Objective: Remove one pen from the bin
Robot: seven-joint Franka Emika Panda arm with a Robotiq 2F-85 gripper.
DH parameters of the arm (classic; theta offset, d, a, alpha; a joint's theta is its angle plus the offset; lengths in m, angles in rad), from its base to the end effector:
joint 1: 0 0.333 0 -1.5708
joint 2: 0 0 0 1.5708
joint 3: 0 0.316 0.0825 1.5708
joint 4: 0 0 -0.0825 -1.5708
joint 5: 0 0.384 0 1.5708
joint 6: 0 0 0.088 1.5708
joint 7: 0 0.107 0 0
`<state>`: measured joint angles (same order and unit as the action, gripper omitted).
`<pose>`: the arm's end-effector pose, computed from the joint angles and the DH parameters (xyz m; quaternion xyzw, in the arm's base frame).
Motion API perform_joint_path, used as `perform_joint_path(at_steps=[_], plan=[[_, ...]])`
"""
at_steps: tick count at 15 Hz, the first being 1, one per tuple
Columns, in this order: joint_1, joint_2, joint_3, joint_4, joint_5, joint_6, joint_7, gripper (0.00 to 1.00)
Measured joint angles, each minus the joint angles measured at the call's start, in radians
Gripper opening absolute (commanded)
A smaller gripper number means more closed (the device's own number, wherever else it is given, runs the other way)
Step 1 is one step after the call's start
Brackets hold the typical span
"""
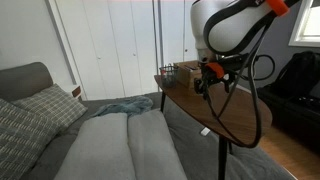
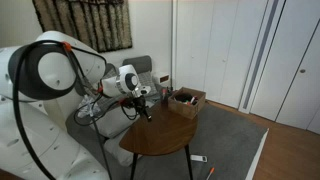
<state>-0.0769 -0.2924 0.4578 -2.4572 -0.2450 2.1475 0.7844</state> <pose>0.4130 0.1547 0.3935 0.9762 -0.1394 0.0663 0.1525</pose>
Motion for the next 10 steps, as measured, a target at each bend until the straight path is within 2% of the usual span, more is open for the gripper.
perform_joint_path(at_steps=[2,6,10], plan=[[0.010,0.000,-0.011,0.000,0.000,-0.001,0.000,1.00],[0.077,-0.002,-0.107,0.006,0.017,0.049,-0.017,1.00],[0.112,-0.031,-0.234,0.038,0.147,0.183,-0.177,1.00]])
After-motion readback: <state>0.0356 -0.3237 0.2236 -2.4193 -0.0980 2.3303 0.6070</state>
